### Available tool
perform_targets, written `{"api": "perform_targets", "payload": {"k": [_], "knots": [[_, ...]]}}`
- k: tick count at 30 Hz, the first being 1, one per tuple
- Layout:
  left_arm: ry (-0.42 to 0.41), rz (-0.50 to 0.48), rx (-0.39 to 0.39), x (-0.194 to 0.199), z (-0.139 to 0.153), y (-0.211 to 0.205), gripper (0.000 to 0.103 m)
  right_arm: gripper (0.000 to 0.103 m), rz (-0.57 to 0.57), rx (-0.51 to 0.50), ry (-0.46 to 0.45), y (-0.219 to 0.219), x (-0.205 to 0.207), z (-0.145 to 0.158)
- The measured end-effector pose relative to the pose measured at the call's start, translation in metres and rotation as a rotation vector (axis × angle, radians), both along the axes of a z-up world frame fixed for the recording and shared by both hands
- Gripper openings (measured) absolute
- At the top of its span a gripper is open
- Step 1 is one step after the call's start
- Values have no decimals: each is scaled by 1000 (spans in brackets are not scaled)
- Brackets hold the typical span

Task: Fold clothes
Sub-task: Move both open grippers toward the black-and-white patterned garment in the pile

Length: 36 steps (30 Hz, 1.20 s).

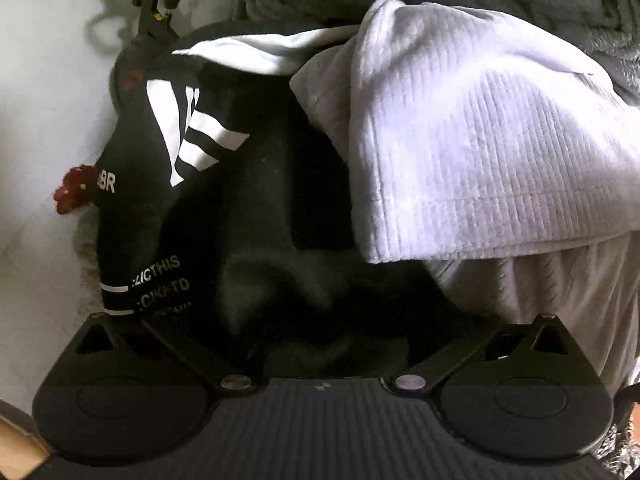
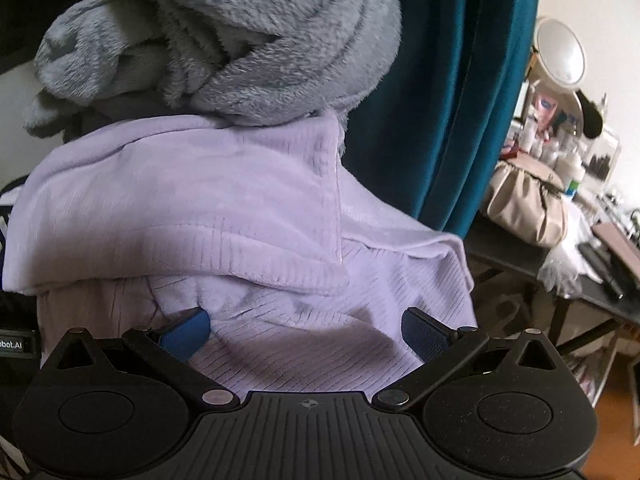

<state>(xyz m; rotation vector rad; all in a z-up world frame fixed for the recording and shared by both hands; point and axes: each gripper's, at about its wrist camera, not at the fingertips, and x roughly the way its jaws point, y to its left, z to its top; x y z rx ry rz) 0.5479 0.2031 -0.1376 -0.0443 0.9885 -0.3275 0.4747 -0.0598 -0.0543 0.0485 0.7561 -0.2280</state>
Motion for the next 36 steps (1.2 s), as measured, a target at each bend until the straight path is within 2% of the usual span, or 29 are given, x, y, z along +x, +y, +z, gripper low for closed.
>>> {"api": "perform_targets", "payload": {"k": [6, 12, 17, 19, 24, 27, 30, 33, 36], "knots": [[-2, -9, -30, -1, -11, 2, 103, 102, -6, 69, -12, -7, -2, -5], [2, -32, -19, -5, -7, 3, 103, 102, -5, 70, -21, -5, -7, -5], [14, -56, -22, -24, -6, 9, 103, 102, -6, 179, -3, -26, -16, 2], [12, -60, -27, -37, -6, 13, 103, 102, -34, 209, 6, -35, -26, 2], [-6, -46, -35, -72, -7, 22, 103, 102, -88, 182, 30, -55, -59, -5], [6, -9, -70, -89, -7, 28, 103, 102, -126, 179, 64, -72, -79, -15], [18, -17, -97, -104, -6, 27, 103, 102, -171, 212, 93, -91, -99, -26], [-6, -73, -67, -119, -4, 9, 103, 102, -203, 215, 127, -103, -119, -36], [-21, -111, -11, -112, -3, 1, 103, 102, -210, 205, 162, -111, -139, -46]]}}
